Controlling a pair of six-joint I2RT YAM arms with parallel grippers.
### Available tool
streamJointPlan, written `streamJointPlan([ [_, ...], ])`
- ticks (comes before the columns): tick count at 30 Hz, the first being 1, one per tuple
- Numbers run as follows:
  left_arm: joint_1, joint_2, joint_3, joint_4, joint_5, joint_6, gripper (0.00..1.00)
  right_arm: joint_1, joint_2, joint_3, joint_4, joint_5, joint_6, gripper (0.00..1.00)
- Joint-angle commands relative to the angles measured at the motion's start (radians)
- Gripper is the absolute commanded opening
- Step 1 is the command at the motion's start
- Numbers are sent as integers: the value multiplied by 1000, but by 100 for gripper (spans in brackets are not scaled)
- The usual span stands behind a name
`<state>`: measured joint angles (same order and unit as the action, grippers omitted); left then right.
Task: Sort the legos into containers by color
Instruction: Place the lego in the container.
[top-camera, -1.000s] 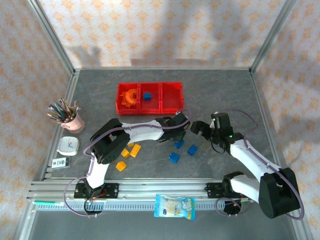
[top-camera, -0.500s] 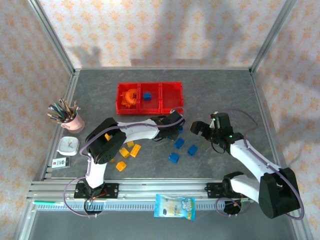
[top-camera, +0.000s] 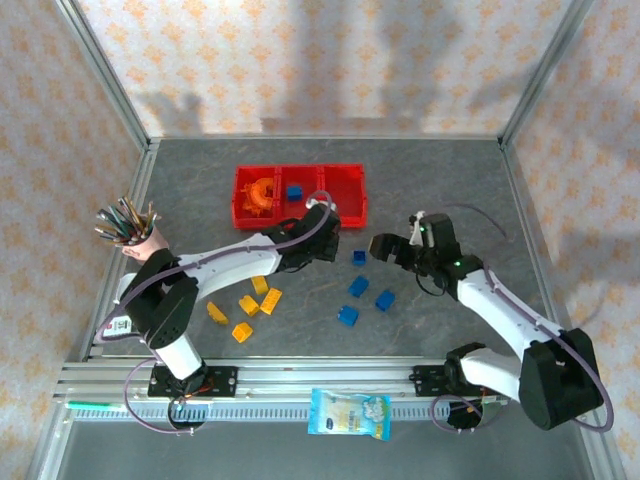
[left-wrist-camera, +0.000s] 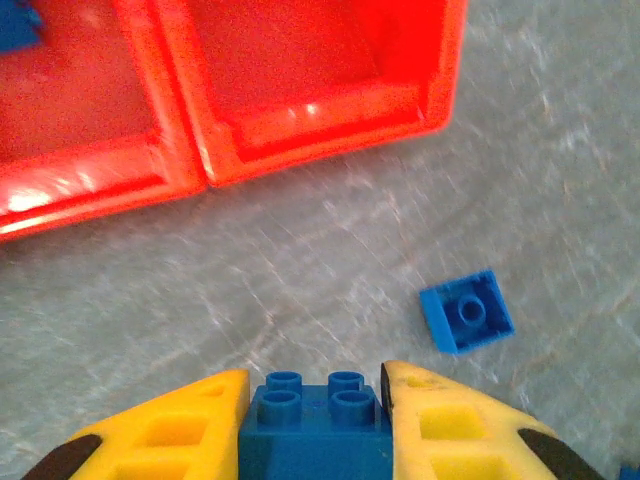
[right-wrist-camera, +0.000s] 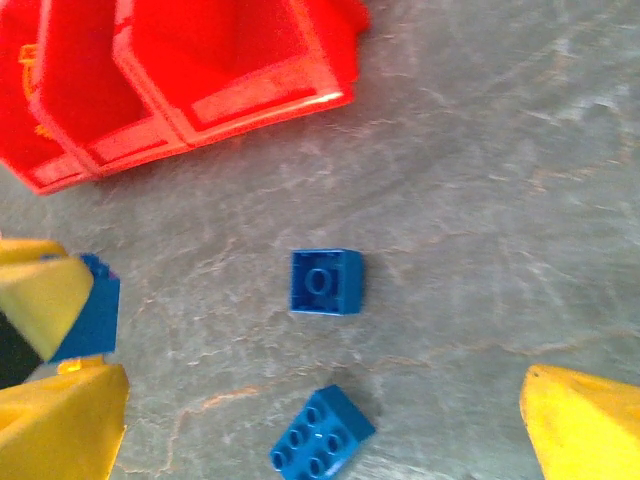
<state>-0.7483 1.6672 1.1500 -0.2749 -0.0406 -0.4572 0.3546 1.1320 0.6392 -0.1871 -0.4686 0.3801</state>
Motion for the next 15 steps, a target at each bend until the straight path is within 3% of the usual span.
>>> streamJointPlan([
  [1, 53, -37, 10, 13, -65, -62, 21, 54, 42, 60, 41, 49, -18, 100],
  [6, 132, 13, 123, 1, -124, -77, 20, 108, 133, 117, 100, 65, 10, 100],
  [15, 241, 233, 390, -21, -184, -59, 20, 118, 221, 193, 151, 85, 22, 100],
])
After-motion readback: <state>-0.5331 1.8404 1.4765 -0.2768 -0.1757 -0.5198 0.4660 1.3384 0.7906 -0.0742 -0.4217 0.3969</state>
